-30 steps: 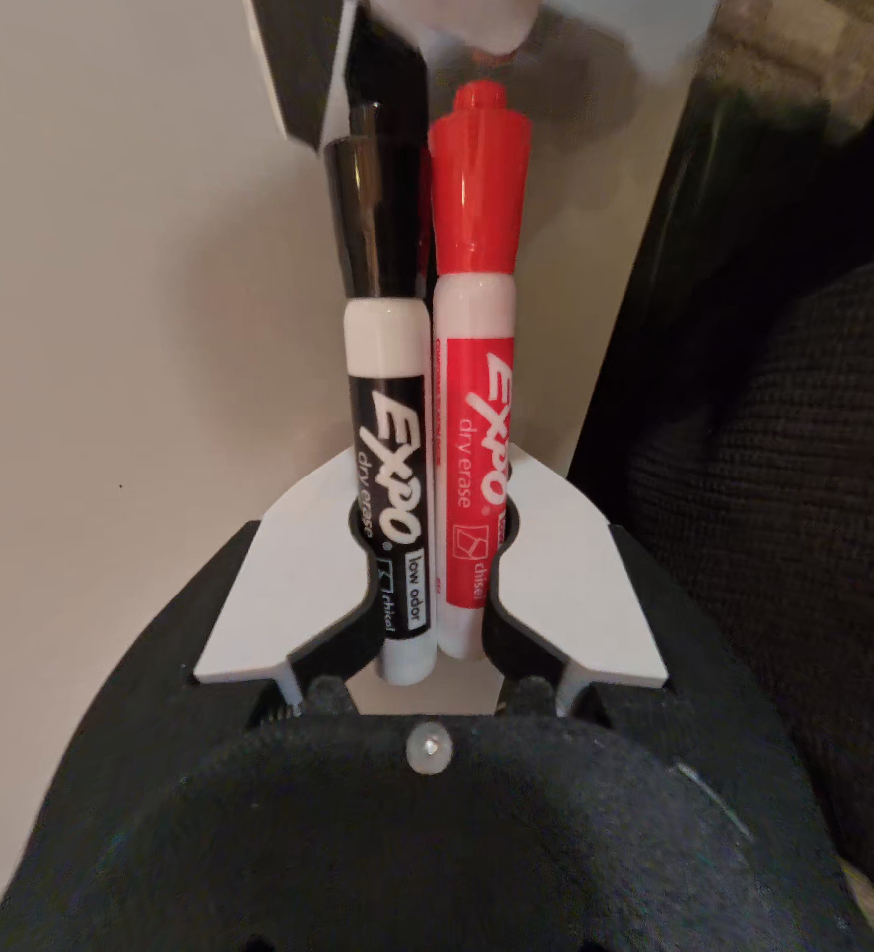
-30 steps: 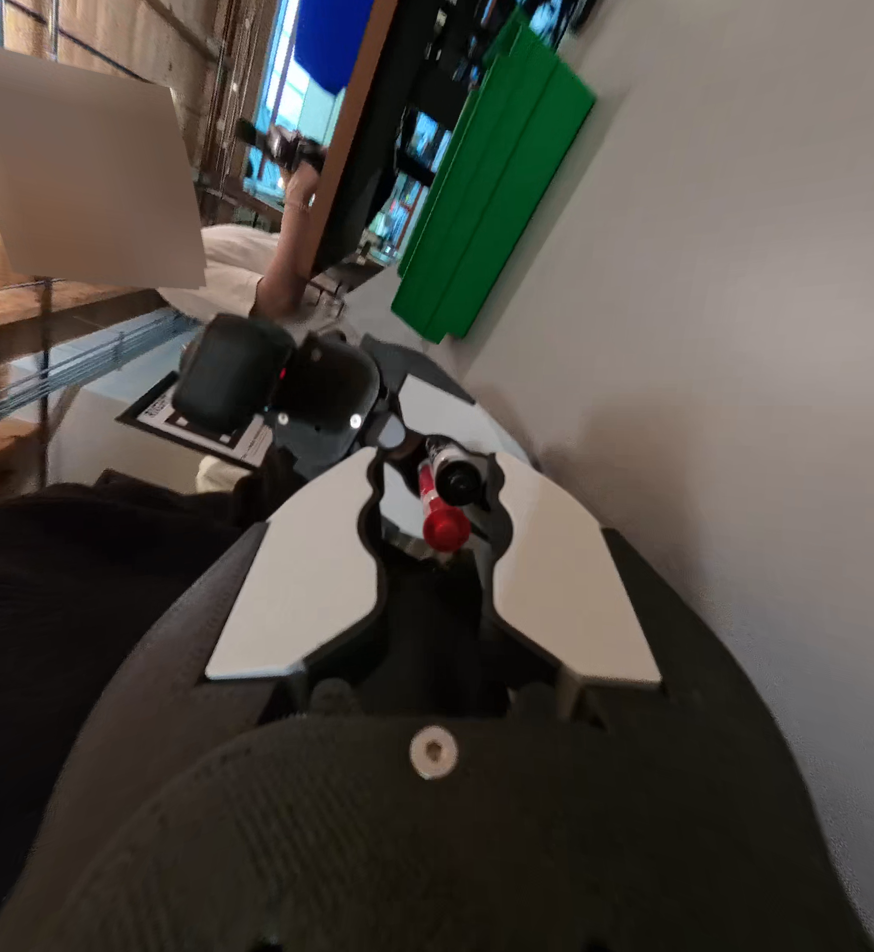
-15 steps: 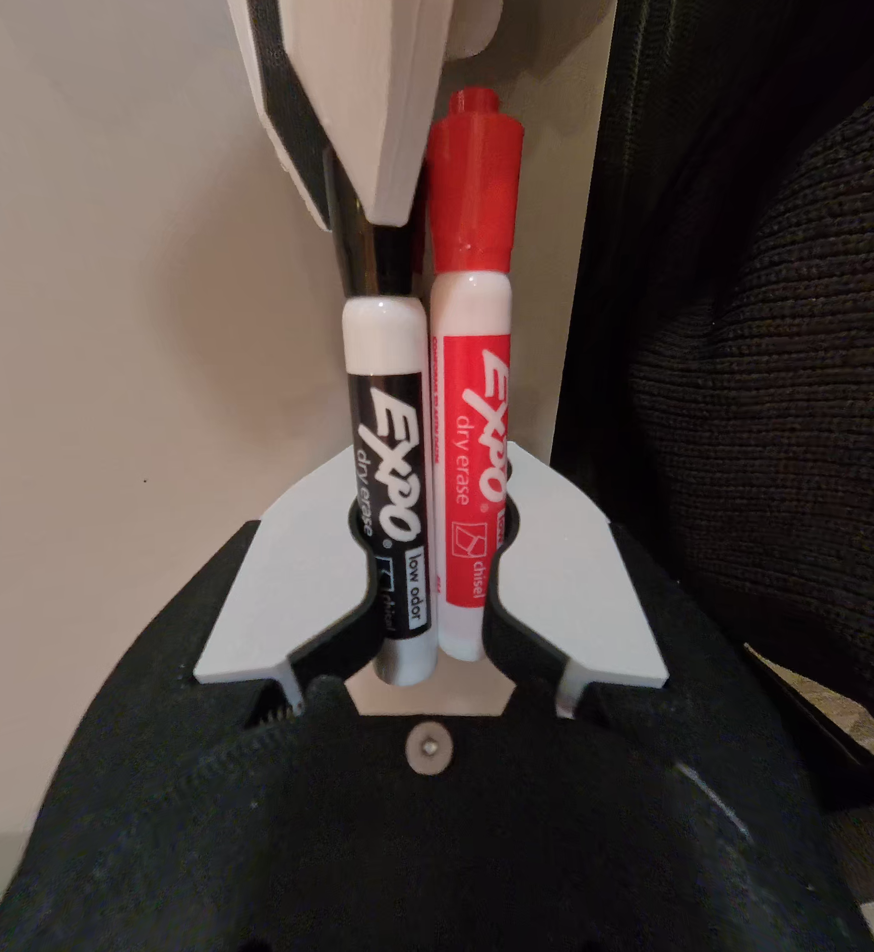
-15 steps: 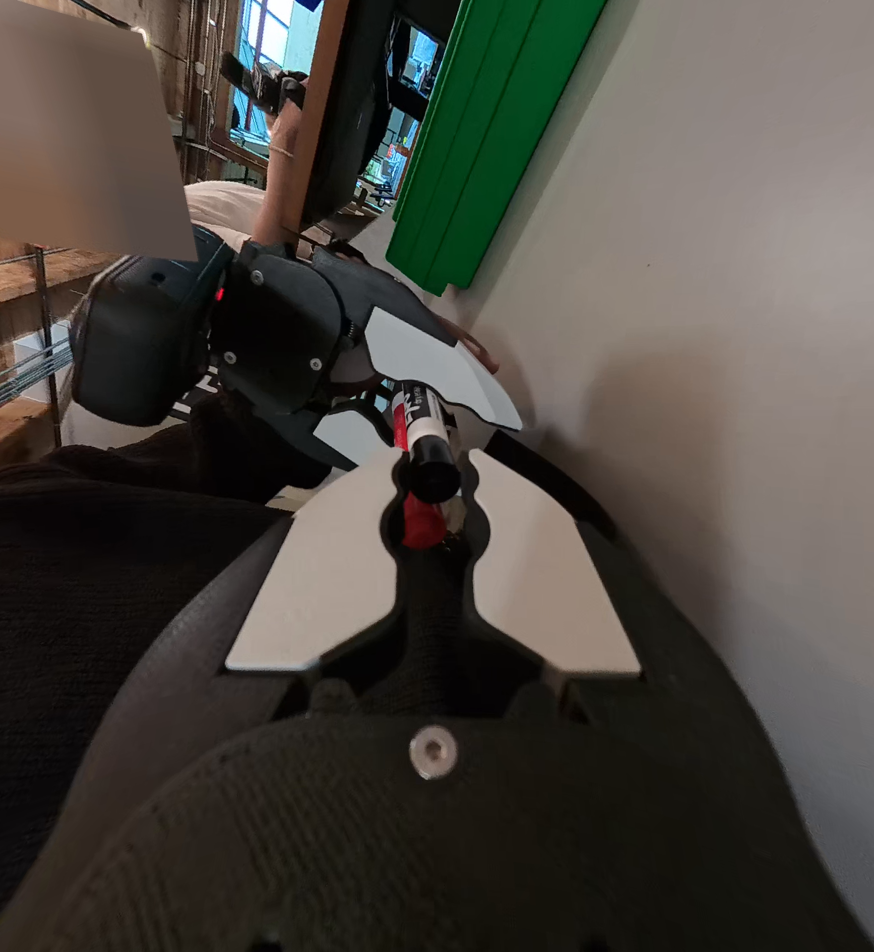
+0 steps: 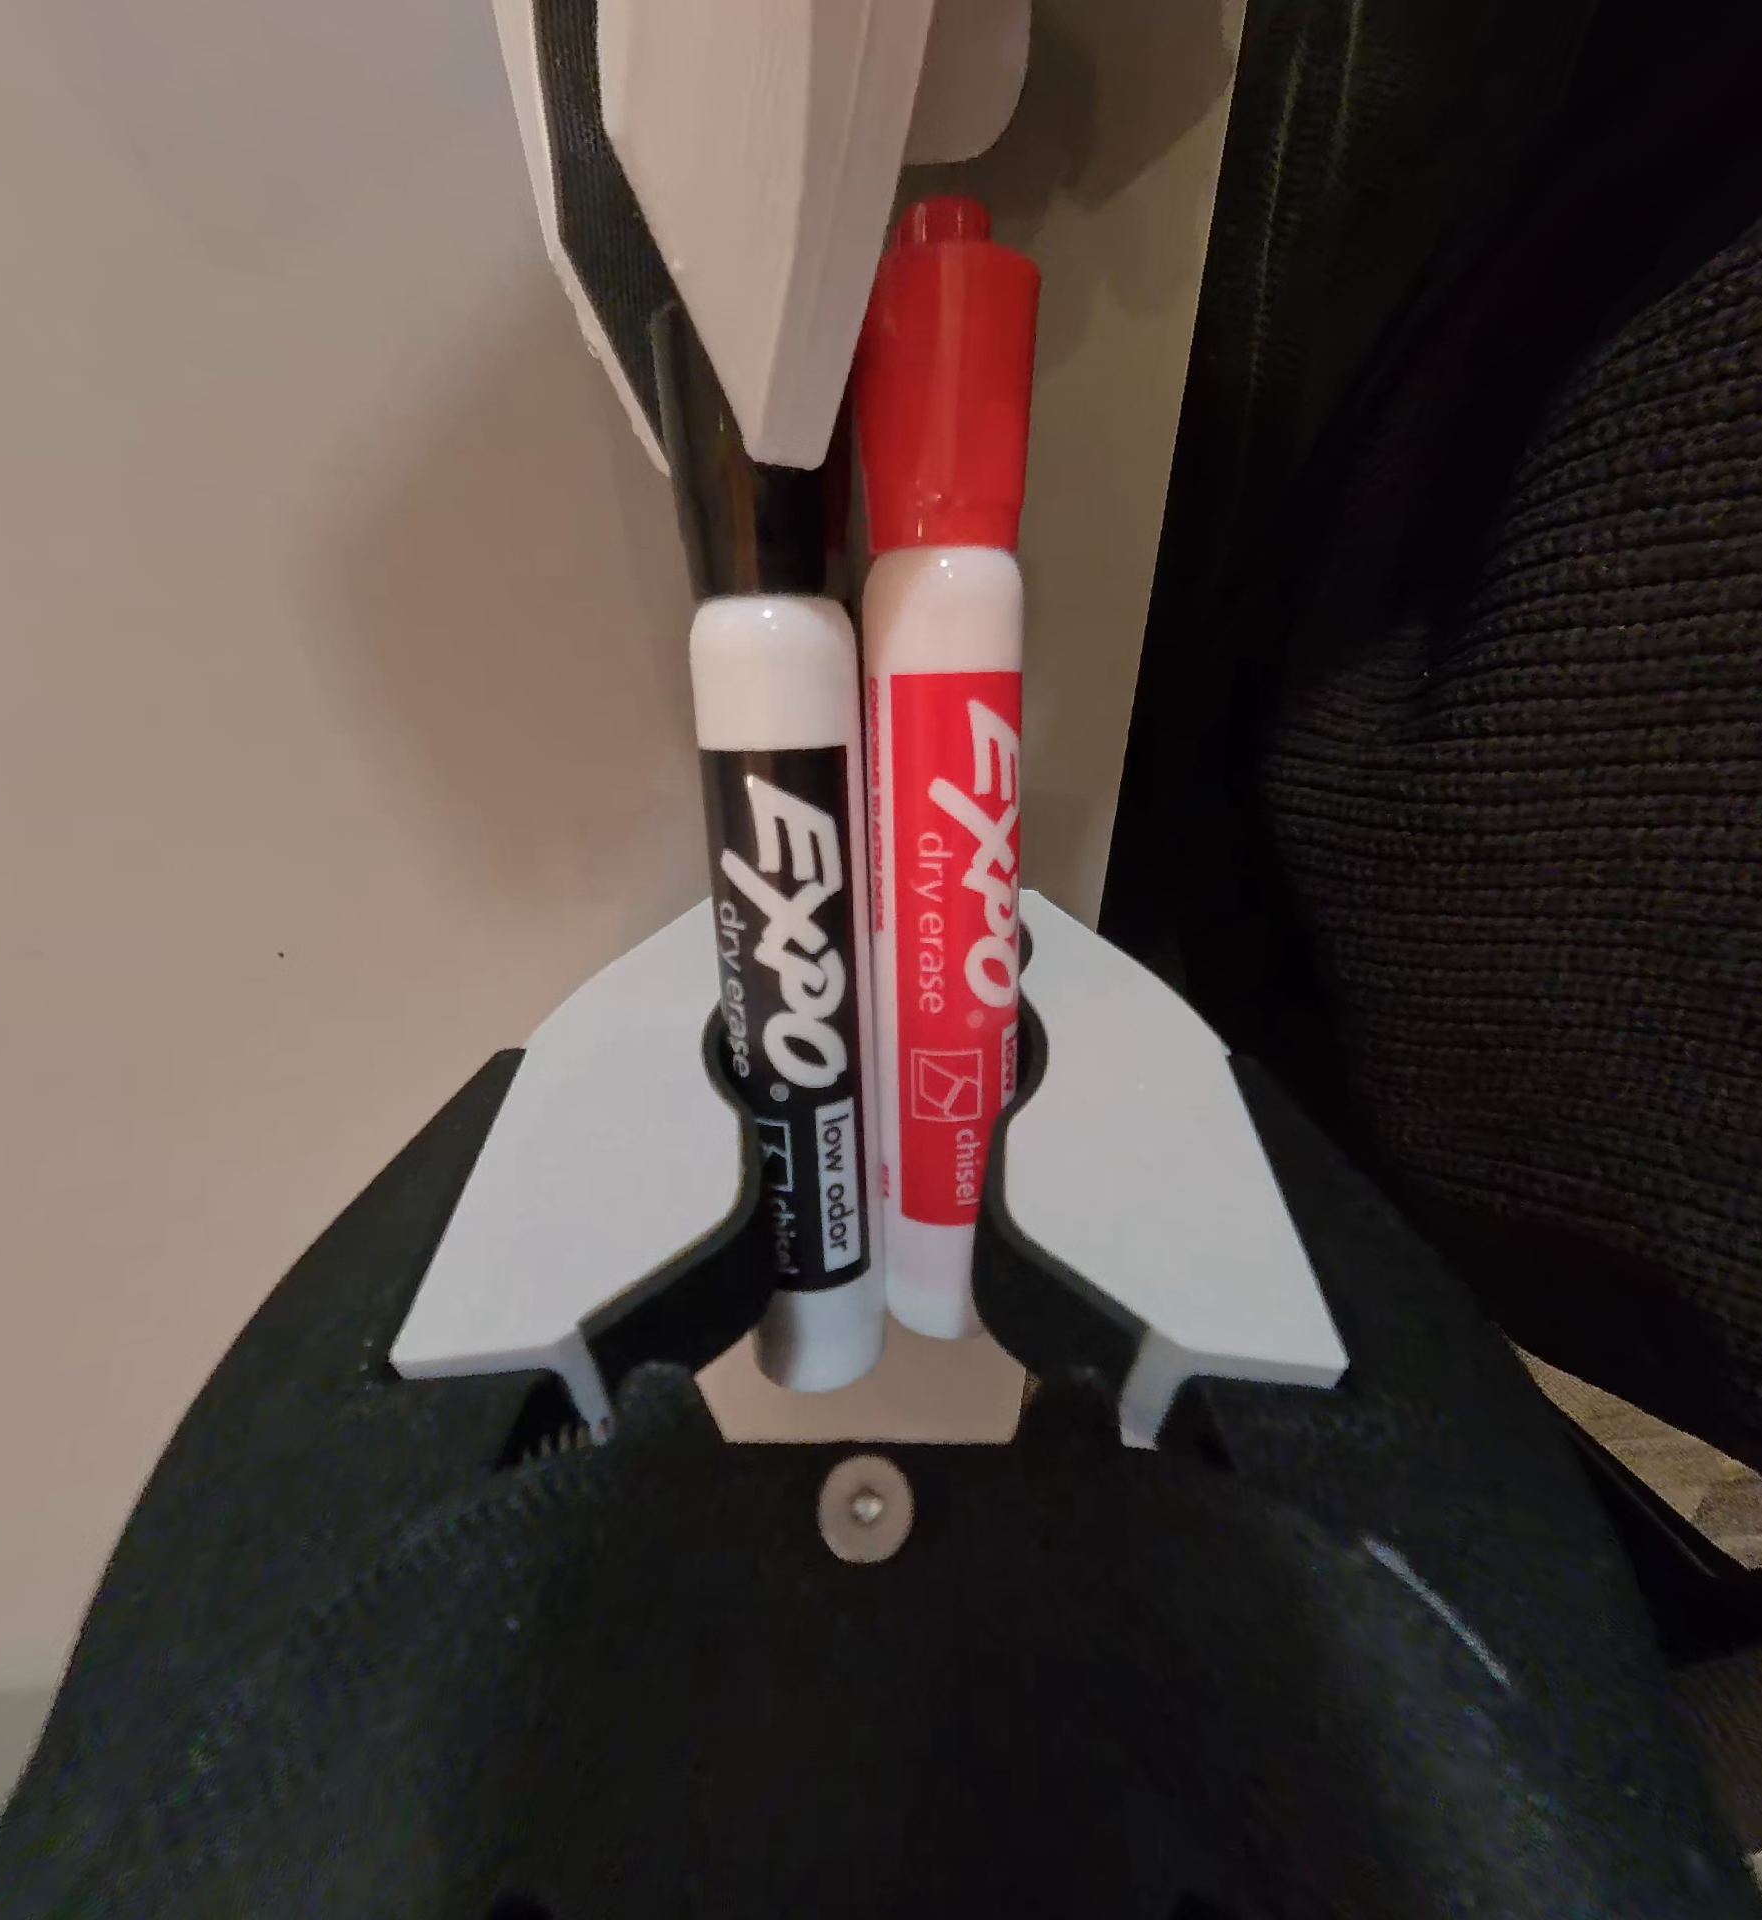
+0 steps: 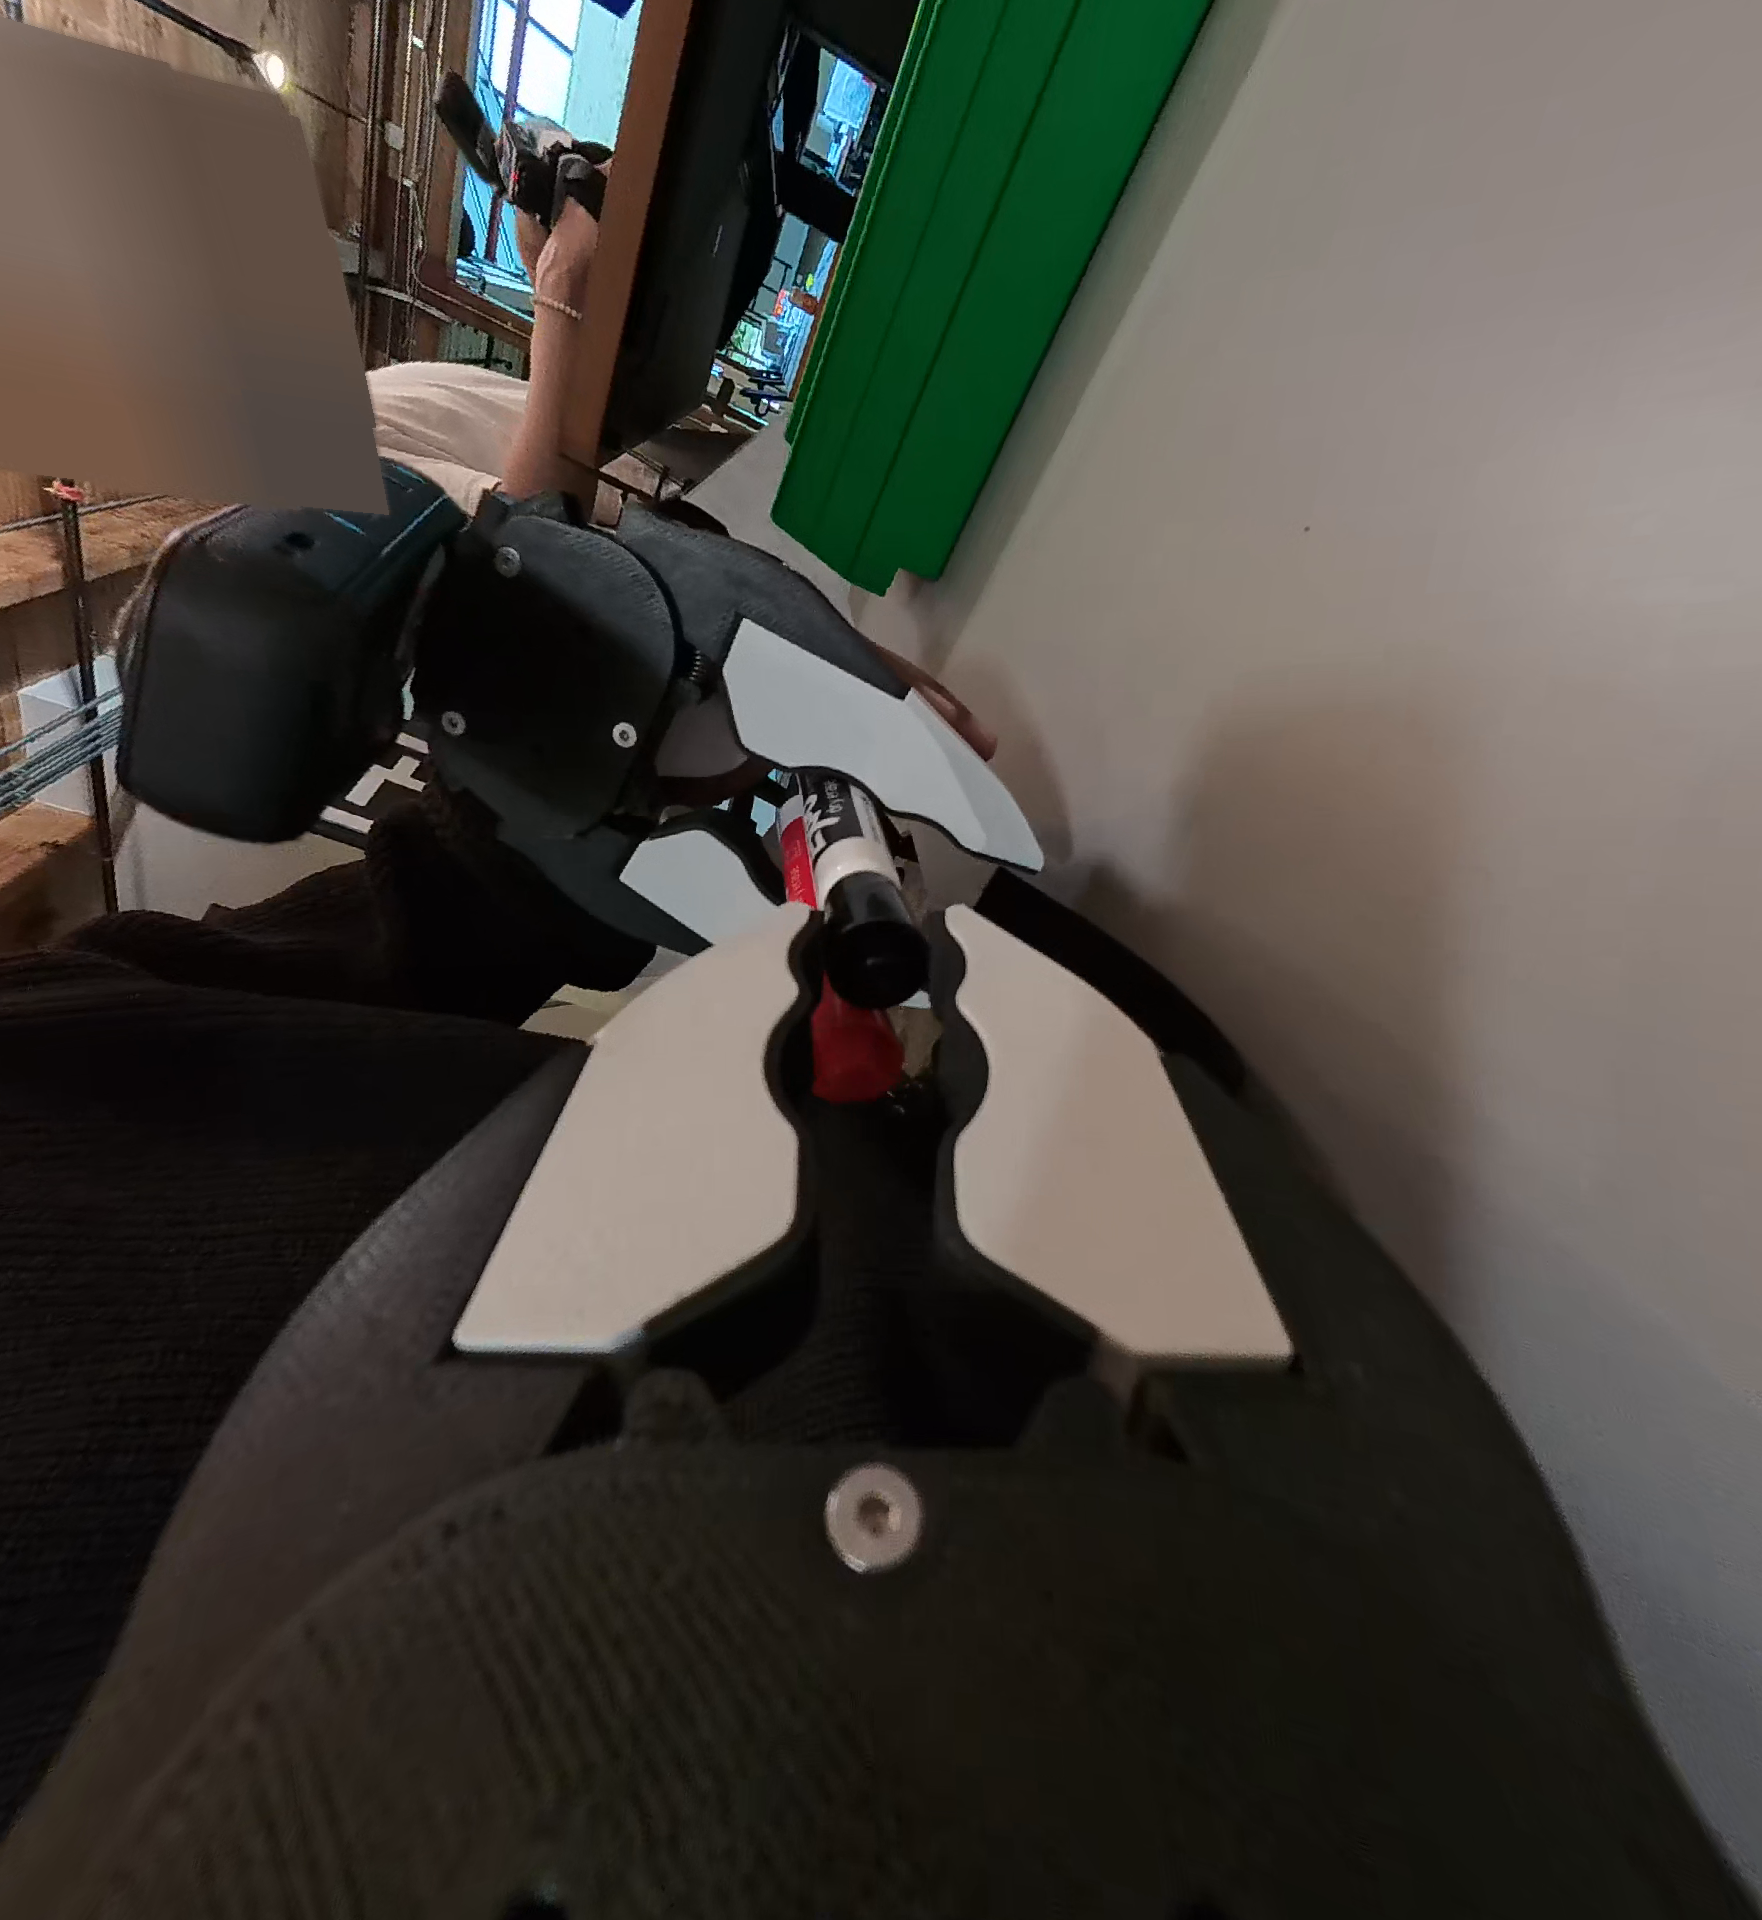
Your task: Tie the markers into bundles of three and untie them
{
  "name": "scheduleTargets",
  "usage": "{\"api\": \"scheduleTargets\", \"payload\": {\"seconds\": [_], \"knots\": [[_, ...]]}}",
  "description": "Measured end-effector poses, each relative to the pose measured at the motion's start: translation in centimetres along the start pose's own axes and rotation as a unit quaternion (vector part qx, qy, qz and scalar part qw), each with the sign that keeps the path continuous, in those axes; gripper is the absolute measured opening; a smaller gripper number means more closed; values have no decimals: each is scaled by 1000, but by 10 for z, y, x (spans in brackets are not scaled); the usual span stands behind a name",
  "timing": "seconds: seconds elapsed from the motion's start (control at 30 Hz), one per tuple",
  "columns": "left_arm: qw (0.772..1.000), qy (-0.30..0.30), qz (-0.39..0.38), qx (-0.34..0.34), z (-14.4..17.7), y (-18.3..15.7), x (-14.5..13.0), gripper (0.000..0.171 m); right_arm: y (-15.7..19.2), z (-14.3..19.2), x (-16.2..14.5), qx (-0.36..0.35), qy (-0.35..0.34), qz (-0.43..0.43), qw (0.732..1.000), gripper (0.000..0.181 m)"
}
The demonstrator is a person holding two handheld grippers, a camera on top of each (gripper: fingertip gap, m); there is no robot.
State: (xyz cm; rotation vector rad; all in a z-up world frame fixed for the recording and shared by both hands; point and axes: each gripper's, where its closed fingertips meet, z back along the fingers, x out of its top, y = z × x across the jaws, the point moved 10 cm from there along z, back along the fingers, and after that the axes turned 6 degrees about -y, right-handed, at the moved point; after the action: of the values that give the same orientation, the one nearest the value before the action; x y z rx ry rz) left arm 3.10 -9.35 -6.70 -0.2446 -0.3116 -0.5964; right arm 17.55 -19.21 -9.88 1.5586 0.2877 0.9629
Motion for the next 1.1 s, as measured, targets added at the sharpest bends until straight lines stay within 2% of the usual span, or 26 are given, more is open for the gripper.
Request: {"api": "scheduleTargets", "payload": {"seconds": [0.97, 1.1], "knots": [[1000, -17, 11, -8, 0, 1, 3, 44, 3, 4, 6, 13, -1, 8, 1000, 20], [1000, -12, 25, -10, 2, 3, -7, 44, 4, 12, 14, 38, -34, 10, 999, 32]]}}
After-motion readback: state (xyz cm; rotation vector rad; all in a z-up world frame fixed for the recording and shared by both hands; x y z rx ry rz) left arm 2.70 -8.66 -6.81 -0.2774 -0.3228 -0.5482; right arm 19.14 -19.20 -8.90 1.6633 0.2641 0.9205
